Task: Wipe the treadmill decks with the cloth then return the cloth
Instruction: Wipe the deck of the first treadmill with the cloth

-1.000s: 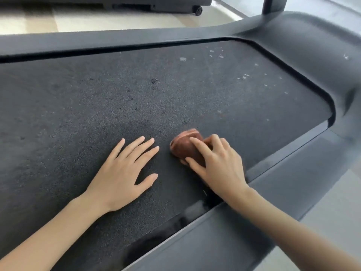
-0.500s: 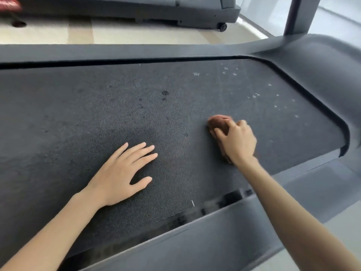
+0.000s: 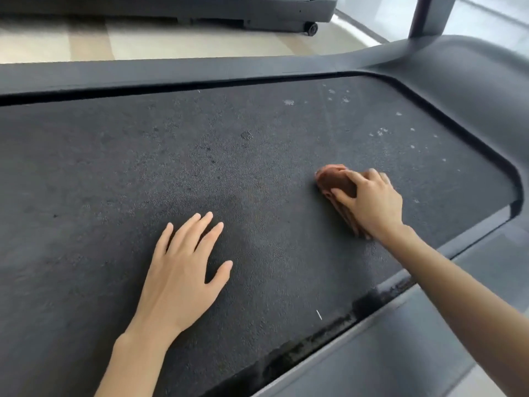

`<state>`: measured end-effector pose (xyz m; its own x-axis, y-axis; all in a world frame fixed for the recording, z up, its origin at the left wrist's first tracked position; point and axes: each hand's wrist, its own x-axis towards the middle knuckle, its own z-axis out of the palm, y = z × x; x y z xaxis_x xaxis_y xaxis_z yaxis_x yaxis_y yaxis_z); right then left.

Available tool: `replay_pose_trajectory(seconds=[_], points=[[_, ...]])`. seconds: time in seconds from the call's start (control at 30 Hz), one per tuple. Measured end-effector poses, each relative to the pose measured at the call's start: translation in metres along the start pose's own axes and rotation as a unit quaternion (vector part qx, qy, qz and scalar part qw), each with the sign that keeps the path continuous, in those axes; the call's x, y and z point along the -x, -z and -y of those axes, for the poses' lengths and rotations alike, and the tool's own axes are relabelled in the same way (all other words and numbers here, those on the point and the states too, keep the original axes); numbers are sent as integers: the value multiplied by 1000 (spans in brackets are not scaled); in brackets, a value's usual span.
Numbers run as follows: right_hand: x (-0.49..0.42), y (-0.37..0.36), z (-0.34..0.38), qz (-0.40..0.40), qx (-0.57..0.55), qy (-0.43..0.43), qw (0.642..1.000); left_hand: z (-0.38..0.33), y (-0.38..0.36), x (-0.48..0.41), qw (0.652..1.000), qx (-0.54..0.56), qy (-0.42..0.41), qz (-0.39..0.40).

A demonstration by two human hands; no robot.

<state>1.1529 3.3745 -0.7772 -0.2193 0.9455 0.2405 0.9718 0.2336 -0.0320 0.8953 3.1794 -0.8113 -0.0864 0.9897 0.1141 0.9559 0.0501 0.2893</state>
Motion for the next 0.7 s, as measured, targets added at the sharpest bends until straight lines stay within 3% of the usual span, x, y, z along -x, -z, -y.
replay_pose_trajectory(seconds=[0.1,0.27,0.4,0.5,0.63,0.7], points=[[-21,-8,38,1,-24,-32,999,0,1,-1,1000,6,9,-6],[31,-9,111,-49,-28,126,990,1,1,-5,1000,2,25,4],[76,0,93,-64,-89,200,974,2,0,-5,1000,5,21,6],[61,4,55,-48,-51,127,989,2,0,-5,1000,13,16,2],[1,0,19,-7,-19,-51,999,2,-1,-5,1000,9,14,2],[-10,-5,26,-10,-29,-78,996,2,-2,-5,1000,6,14,2]])
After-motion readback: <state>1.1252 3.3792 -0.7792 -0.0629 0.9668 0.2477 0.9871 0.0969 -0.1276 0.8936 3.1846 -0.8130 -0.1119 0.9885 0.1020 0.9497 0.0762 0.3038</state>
